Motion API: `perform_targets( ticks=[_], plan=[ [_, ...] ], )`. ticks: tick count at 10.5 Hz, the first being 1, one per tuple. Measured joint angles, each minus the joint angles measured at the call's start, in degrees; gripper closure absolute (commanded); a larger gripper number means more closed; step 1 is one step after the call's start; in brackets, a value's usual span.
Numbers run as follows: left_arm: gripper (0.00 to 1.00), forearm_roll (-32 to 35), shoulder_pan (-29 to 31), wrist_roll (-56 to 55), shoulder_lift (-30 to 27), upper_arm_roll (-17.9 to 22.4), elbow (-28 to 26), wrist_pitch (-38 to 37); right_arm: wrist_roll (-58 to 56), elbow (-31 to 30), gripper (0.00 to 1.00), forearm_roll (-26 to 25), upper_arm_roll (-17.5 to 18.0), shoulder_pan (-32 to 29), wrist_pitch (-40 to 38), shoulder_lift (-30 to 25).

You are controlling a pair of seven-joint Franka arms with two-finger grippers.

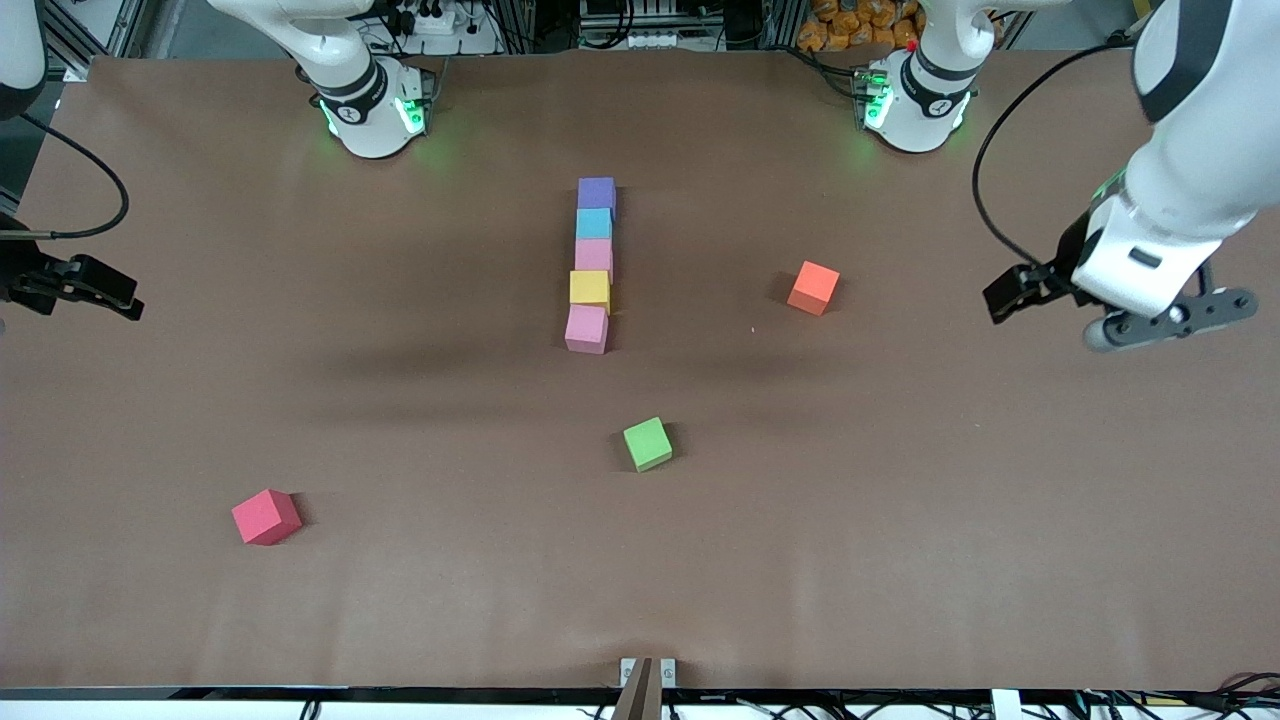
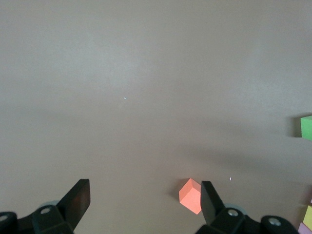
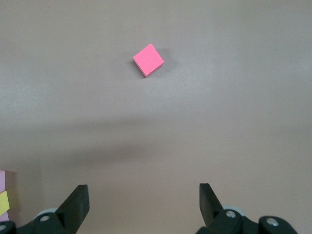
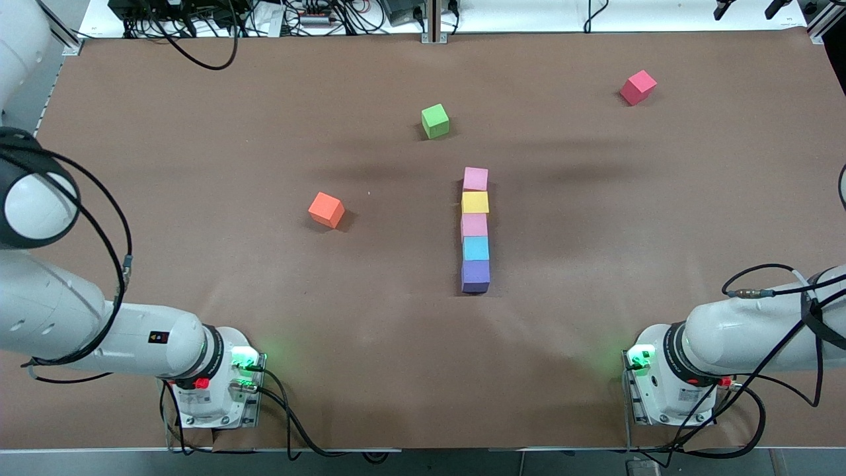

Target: Arrange blocks into number 1

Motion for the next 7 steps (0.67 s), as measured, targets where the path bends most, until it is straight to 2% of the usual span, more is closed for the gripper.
perform_targets(
  ticks=[3,7],
  plan=[
    [0.0,0.0,0.66,8.97,-3.32,0.9,0.0,-0.82,0.0,0.33,0.0,0.0,0.01,0.0,0.01,0.0],
    [0.0,-0.57,0.79,15.57,-3.73,0.99,1.28,-1.91,0.0,0.34,0.0,0.0,-0.03,-0.02,-0.21,0.01]
  ],
)
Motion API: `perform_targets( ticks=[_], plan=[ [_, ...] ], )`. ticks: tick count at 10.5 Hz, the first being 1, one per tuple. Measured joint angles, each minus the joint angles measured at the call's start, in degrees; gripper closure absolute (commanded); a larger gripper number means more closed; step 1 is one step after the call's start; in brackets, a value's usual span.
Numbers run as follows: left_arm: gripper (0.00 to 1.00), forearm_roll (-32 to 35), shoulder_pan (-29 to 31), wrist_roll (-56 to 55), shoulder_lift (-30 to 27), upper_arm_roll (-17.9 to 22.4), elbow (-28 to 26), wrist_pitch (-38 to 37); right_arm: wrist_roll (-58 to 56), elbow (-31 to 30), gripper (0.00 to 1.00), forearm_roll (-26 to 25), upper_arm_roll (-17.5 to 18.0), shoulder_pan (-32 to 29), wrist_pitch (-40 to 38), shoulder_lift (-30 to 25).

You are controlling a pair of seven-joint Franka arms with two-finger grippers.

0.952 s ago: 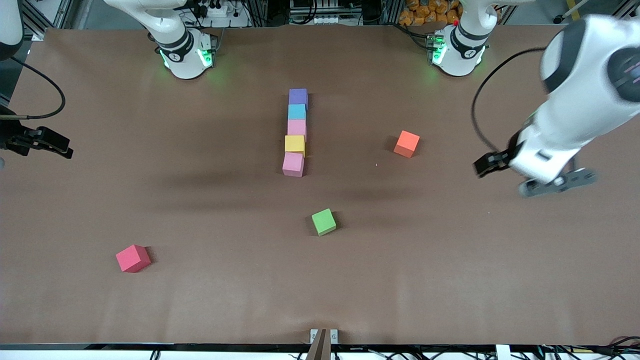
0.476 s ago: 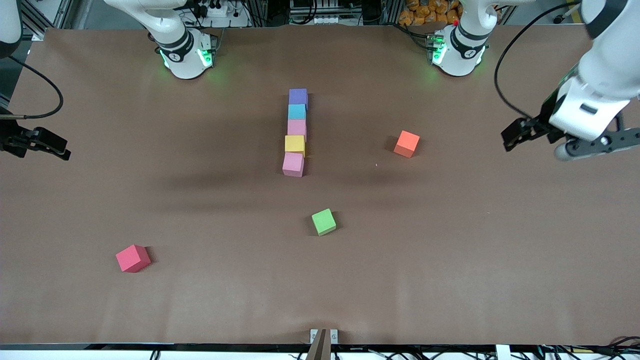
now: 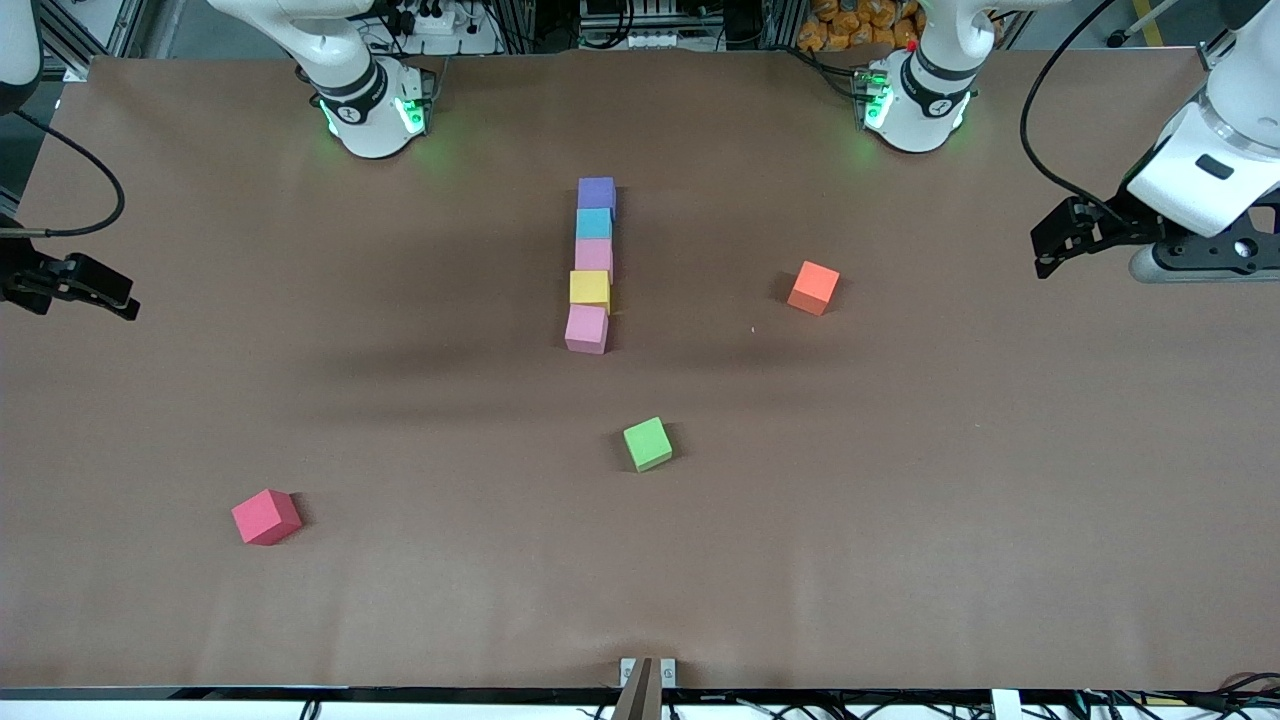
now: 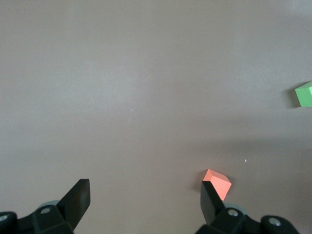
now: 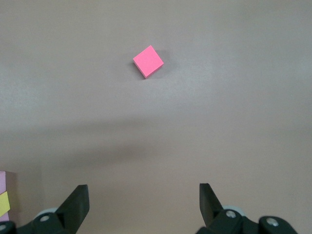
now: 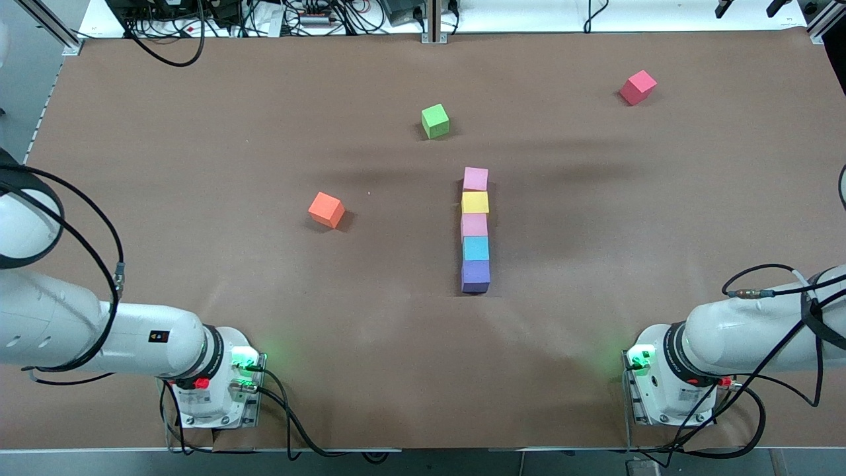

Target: Arrange blocks into number 1

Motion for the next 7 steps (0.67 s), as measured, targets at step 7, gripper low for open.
perform_targets(
  ticks=[7],
  plan=[
    [0.0,-2.01,-0.06,0.22,-0.13,-0.01,1.48,-2.23,0.0,0.0,0.0,0.0,0.0,0.0,-0.04,0.0]
  ],
)
